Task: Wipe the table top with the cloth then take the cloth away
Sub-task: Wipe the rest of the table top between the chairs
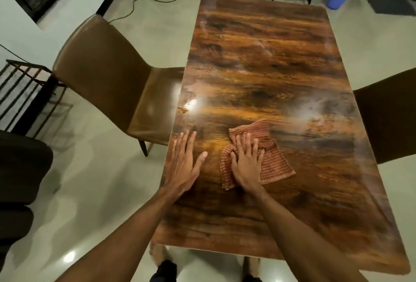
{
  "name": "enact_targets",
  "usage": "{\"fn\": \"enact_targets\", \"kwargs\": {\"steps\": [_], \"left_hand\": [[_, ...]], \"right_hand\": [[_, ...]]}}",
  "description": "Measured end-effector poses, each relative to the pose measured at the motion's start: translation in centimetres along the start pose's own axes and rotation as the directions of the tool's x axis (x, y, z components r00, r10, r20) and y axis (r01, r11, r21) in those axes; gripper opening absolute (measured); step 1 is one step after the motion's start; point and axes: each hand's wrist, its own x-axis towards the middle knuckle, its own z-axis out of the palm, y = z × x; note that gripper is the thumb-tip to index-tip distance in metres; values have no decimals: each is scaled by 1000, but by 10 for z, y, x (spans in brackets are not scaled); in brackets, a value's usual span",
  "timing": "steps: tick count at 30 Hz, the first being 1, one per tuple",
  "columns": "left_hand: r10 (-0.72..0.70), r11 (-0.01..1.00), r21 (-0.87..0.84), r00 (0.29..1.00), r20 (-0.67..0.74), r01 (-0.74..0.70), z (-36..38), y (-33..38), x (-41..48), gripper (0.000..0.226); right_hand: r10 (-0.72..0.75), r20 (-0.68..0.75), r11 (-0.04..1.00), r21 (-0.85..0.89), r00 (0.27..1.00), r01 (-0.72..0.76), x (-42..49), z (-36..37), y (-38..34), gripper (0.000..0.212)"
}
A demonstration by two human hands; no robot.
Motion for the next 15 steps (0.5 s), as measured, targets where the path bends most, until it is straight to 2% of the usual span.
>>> {"fn": "enact_targets", "kwargs": {"steps": [2,4,6,8,10,11,13,15], "left_hand": [[22,996,-90,1000,18,-20,-19,-27,3,72],[44,994,-99,999,19,-42,-39,-52,11,72],[67,995,-74,997,33,-64,-53,-71,20,72],[102,992,-77,994,28,-100,-66,-82,32,72],[133,988,-86,991,30,-130,-79,-91,48,71],[149,986,-78,988,31,-146,-83,-94,55,71],[178,982,-70,983,55,-174,-91,-101,70,72],[207,977,-70,973,98,-200,-93,-108,86,74]], "right_hand": [[-171,61,985,1,983,171,-18,24,-57,62],[-289,126,955,-36,949,296,-22,38,-95,63],[-238,144,970,-17,961,242,-3,29,-97,64],[-32,106,999,4,994,31,14,12,-85,64],[182,65,980,68,981,-187,26,3,-81,63],[225,41,971,77,974,-227,28,4,-89,62],[154,3,986,70,988,-153,28,23,-126,61],[-42,11,999,25,999,42,31,48,-164,60]]}}
